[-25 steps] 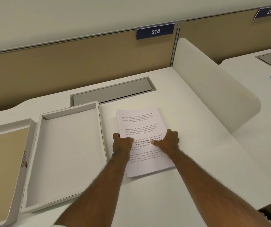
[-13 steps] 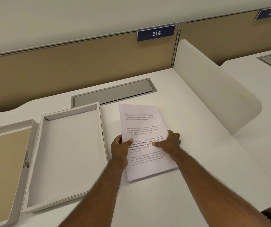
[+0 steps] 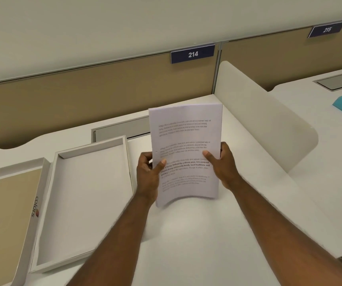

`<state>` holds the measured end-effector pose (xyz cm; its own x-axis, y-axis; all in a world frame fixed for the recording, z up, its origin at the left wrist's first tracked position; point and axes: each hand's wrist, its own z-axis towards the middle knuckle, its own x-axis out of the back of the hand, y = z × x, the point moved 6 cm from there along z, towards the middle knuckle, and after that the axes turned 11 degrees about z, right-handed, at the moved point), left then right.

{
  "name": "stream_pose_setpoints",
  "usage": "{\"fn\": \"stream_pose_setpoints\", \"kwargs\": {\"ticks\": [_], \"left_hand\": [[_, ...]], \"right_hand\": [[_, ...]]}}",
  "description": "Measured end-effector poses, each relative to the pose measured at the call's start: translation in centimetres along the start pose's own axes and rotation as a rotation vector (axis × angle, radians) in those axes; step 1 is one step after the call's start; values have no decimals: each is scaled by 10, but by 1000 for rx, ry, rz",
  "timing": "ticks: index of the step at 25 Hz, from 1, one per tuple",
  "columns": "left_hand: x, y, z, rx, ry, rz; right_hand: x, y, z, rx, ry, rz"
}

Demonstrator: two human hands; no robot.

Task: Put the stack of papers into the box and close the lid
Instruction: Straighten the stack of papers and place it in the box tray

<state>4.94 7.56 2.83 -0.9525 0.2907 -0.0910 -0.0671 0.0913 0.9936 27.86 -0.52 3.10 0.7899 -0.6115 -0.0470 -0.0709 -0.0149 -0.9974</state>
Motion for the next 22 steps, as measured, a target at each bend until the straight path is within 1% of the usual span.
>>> {"fn": "stream_pose_setpoints", "kwargs": {"ticks": [3, 5, 9, 14, 18, 22], "left_hand": [[1, 15, 6, -89, 61, 93], [2, 17, 5, -134, 111, 196], [-2, 28, 2, -208, 140, 313], [-4, 42, 2, -249, 164, 308], [-3, 34, 3, -219, 132, 395], [4, 22, 4, -216, 113, 576]], "right_hand": [[-9, -18, -12, 161, 69, -6], [-11, -19, -19, 206, 99, -14], [-14, -19, -27, 214, 112, 27], [-17, -28, -32, 288, 161, 20], [-16, -20, -30, 262, 137, -63], [-11, -5, -30, 251, 79, -206]]}}
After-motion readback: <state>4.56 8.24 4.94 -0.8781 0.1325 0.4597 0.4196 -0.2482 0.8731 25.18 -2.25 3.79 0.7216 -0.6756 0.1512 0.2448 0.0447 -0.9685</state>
